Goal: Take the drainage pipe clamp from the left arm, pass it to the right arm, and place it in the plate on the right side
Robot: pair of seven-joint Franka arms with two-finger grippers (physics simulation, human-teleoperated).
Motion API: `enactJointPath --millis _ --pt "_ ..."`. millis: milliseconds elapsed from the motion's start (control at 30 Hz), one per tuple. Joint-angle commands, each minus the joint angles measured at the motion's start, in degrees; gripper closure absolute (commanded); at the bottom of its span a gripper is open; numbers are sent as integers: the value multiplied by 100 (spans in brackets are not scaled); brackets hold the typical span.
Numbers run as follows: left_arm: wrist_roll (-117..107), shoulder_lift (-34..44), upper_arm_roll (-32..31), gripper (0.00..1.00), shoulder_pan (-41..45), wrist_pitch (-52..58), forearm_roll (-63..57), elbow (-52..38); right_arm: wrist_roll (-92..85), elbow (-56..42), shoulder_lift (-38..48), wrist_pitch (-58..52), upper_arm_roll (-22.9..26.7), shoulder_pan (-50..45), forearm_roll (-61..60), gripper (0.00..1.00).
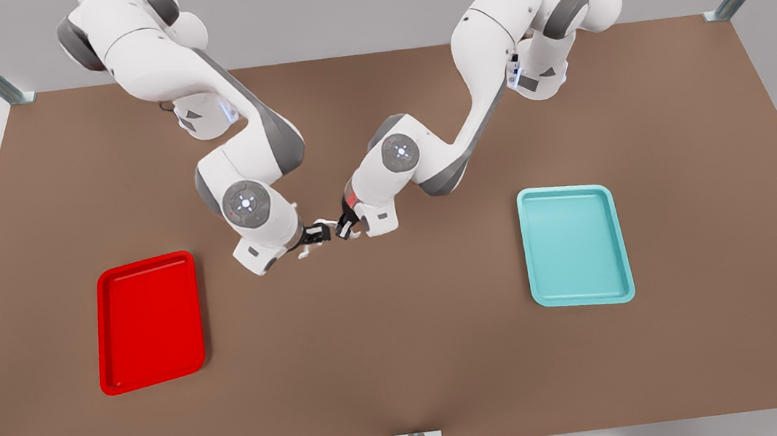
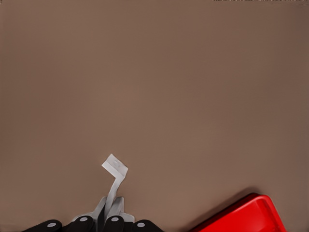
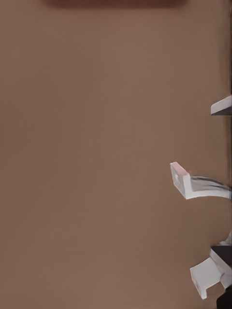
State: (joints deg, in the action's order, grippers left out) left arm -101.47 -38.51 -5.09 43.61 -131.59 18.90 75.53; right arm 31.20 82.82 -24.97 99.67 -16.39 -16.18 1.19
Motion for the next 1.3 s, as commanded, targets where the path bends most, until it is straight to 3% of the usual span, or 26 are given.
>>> enactJointPath --millis 0,300,333,367,433,467,500,600,633,867,1000,1133,1167,1267 --pt "-866 2 -1 79 -2 -60 0 -3 3138 111 45 97 -31 10 13 0" --pt "-883 10 34 79 -37 -60 0 -3 3401 384 -26 150 -31 -8 21 0" --pt "-892 10 34 79 -37 -60 0 -3 3401 384 -43 150 -66 -8 21 15" --pt "-901 10 34 79 -37 -60 0 -3 3401 384 -69 176 -83 -16 57 36" --pt "-892 10 34 79 -37 -60 0 -3 3401 375 -140 220 -92 -78 65 53" --pt "-892 10 34 79 -37 -60 0 -3 3401 375 -140 255 -92 -87 127 71" --pt "-892 10 34 79 -37 -60 0 -3 3401 375 -140 255 -92 -78 136 79" --pt "-848 10 34 79 -37 -60 0 -3 3401 357 -140 290 -92 -52 145 79" --pt "-813 10 34 0 -37 -60 -26 -3 3401 357 -140 290 -92 -25 145 79" --pt "-795 274 43 0 -37 -7 -44 -56 3357 366 -140 343 -83 80 347 79" --pt "-787 748 43 0 -221 810 -17 -56 2857 392 -61 273 -127 633 303 79" --pt "1232 1030 -18 0 -2030 2619 220 -56 1022 937 89 264 -857 2469 312 79" --pt "3070 1170 157 0 -2647 3324 176 -56 290 1087 89 264 -857 2910 312 79" --pt "6260 1162 395 0 -3737 3535 -16 -56 -807 1333 45 562 -857 3613 391 79"
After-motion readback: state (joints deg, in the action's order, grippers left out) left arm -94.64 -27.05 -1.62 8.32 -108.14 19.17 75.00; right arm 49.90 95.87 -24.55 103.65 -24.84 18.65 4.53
